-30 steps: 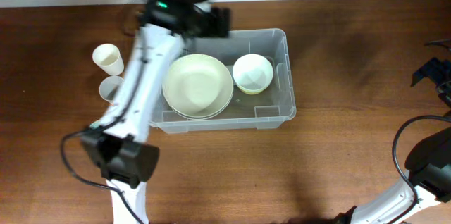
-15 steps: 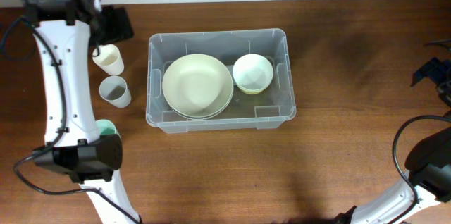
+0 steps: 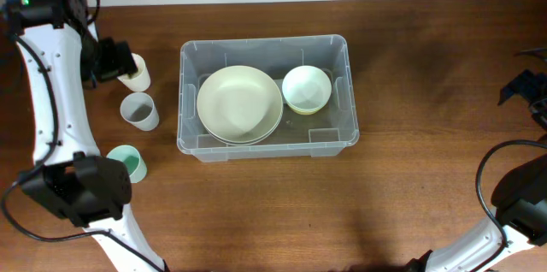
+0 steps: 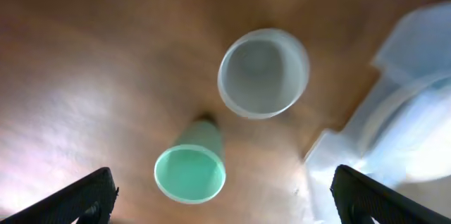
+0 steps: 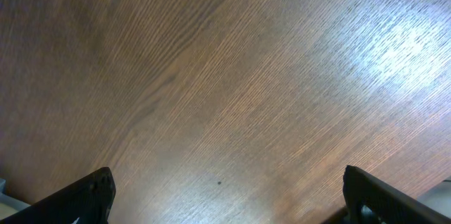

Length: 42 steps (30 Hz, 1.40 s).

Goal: Pack container
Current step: 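Move the left gripper back to the grey cup at left, then close the left gripper on the grey cup rim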

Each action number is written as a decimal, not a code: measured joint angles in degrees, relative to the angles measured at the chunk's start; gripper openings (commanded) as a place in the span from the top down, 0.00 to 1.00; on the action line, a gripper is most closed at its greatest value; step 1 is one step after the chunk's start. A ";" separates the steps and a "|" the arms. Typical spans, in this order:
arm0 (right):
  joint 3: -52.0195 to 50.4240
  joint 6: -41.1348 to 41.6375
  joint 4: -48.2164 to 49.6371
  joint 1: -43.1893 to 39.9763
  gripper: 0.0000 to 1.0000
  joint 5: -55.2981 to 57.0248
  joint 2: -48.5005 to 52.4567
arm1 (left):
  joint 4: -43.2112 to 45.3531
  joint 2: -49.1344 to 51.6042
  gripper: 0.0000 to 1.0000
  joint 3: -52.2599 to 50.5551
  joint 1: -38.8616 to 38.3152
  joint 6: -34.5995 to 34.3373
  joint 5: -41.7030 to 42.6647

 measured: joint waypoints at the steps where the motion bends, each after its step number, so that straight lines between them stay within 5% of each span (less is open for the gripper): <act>1: 0.00 0.02 0.02 0.00 0.01 0.00 0.00 | 0.28 0.00 0.01 -2.19 0.61 0.13 0.33; 9: 0.00 -0.02 0.02 0.00 0.01 0.00 0.00 | 10.97 0.76 0.01 -15.13 2.91 2.51 1.86; 26: 0.00 -0.02 0.02 0.00 0.01 0.00 0.00 | 20.96 4.42 0.03 -22.51 2.80 9.51 2.16; 28: 0.00 -0.02 0.02 0.00 0.01 0.00 0.00 | 21.11 5.42 0.11 -22.64 2.80 9.68 2.27; 38: 0.00 0.02 0.02 0.00 0.01 0.00 0.00 | 21.94 6.01 0.82 -22.91 2.80 10.29 3.69; 42: 0.00 -0.02 0.02 0.00 0.01 0.00 0.00 | 21.99 6.03 0.96 -22.91 2.80 10.51 4.46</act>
